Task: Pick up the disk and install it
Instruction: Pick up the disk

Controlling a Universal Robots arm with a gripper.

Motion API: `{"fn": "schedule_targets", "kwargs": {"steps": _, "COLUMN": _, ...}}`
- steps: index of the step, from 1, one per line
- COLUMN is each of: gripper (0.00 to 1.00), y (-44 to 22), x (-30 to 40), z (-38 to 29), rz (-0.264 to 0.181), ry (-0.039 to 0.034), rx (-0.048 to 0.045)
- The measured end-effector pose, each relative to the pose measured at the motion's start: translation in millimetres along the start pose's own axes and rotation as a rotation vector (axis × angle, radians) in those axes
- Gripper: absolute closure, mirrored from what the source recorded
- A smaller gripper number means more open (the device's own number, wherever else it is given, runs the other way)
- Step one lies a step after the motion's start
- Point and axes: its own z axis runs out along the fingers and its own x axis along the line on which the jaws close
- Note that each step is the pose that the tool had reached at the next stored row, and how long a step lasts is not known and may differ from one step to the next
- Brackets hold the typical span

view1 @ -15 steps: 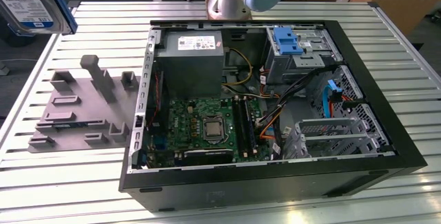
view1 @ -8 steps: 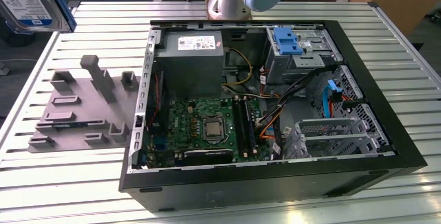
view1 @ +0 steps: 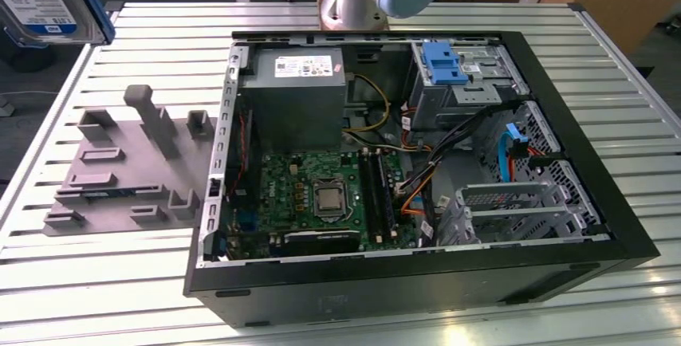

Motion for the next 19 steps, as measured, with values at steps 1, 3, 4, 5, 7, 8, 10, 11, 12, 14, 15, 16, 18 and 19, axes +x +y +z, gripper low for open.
{"fn": "schedule_targets", "kwargs": {"steps": 1, "gripper": 0.64, "y": 0.0, "x": 0.0, "z": -0.8, "rz": 0.0, "ry": 0.0, "rx": 0.0}}
{"fn": "schedule_targets", "kwargs": {"steps": 3, "gripper": 0.64, "y": 0.0, "x": 0.0, "z": -2.3, "rz": 0.0, "ry": 0.0, "rx": -0.0001}}
{"fn": "schedule_targets", "kwargs": {"steps": 4, "gripper": 0.64, "y": 0.0, "x": 0.0, "z": -3.2, "rz": 0.0, "ry": 0.0, "rx": -0.0001}}
{"fn": "schedule_targets", "kwargs": {"steps": 5, "gripper": 0.64, "y": 0.0, "x": 0.0, "z": -3.9, "rz": 0.0, "ry": 0.0, "rx": 0.0}}
{"fn": "schedule_targets", "kwargs": {"steps": 7, "gripper": 0.64, "y": 0.1, "x": 0.0, "z": -5.5, "rz": 0.0, "ry": -0.0001, "rx": 0.0}}
{"fn": "schedule_targets", "kwargs": {"steps": 8, "gripper": 0.64, "y": 0.1, "x": 0.0, "z": -6.3, "rz": 0.0, "ry": 0.0, "rx": 0.0}}
{"fn": "schedule_targets", "kwargs": {"steps": 10, "gripper": 0.64, "y": 0.0, "x": 0.0, "z": -6.6, "rz": 0.0, "ry": 0.0, "rx": 0.0}}
{"fn": "schedule_targets", "kwargs": {"steps": 11, "gripper": 0.64, "y": 0.0, "x": 0.0, "z": -6.6, "rz": 0.0, "ry": 0.0, "rx": 0.0}}
{"fn": "schedule_targets", "kwargs": {"steps": 12, "gripper": 0.64, "y": 0.1, "x": 0.0, "z": -6.7, "rz": 0.0, "ry": 0.0, "rx": -0.0001}}
{"fn": "schedule_targets", "kwargs": {"steps": 14, "gripper": 0.64, "y": 0.1, "x": 0.0, "z": -6.7, "rz": 0.0, "ry": 0.0, "rx": 0.0}}
{"fn": "schedule_targets", "kwargs": {"steps": 15, "gripper": 0.64, "y": -0.2, "x": -0.1, "z": -6.7, "rz": 0.0, "ry": 0.0, "rx": -0.0001}}
{"fn": "schedule_targets", "kwargs": {"steps": 16, "gripper": 0.64, "y": -0.6, "x": -0.1, "z": -6.7, "rz": 0.0, "ry": 0.0, "rx": -0.0001}}
{"fn": "schedule_targets", "kwargs": {"steps": 18, "gripper": 0.64, "y": -1.5, "x": -0.1, "z": -6.7, "rz": 0.0, "ry": 0.0, "rx": 0.0}}
{"fn": "schedule_targets", "kwargs": {"steps": 19, "gripper": 0.64, "y": -1.7, "x": -0.1, "z": -6.6, "rz": 0.0, "ry": 0.0, "rx": 0.0}}
